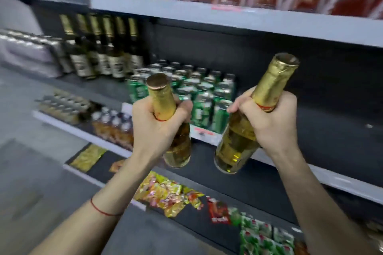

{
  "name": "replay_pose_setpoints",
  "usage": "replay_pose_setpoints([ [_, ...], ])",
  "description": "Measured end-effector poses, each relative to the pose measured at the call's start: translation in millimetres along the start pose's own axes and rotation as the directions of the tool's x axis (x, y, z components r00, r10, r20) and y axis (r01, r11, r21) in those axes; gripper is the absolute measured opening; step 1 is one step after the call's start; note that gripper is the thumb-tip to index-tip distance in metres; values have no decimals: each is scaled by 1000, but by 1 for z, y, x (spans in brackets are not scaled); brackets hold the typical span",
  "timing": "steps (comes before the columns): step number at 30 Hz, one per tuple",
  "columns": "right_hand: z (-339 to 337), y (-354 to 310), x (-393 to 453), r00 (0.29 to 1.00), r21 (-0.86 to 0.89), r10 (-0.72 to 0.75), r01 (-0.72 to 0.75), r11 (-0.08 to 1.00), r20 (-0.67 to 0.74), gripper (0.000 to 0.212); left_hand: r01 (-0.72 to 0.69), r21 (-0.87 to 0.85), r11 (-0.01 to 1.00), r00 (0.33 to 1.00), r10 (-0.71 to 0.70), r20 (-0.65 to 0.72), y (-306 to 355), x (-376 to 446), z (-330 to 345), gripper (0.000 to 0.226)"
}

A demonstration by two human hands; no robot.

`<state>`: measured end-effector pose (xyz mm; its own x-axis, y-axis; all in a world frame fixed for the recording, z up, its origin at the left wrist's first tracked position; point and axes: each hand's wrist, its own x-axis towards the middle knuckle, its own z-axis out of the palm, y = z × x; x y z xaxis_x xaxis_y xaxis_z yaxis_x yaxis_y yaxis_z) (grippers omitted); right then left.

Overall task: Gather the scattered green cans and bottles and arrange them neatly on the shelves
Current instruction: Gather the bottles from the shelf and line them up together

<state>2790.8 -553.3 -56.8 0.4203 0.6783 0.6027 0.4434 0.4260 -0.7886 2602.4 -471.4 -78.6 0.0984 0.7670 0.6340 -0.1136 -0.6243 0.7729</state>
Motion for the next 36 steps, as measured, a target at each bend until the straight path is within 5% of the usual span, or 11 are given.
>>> replay_pose_setpoints([
  [9, 212, 5, 48, 981, 164, -48, 17, 986, 189, 38, 119, 212, 970, 951, -50, -305, -53, 61, -168, 25],
  [16, 354, 48, 119, 993, 206, -93, 76, 975, 75, 35, 110, 216, 970, 920, -17, -392, -114, 139, -254, 22],
  [26, 489, 135, 225, 968, -44, 11, -23, 999, -250, 29, -4, 156, 988, 926, 63, -371, -192, 267, -336, 23],
  [36, 530, 178, 269, 862, -225, 133, -272, 936, -489, 42, -51, 13, 999, 997, 51, -50, -274, 364, -359, 26],
])
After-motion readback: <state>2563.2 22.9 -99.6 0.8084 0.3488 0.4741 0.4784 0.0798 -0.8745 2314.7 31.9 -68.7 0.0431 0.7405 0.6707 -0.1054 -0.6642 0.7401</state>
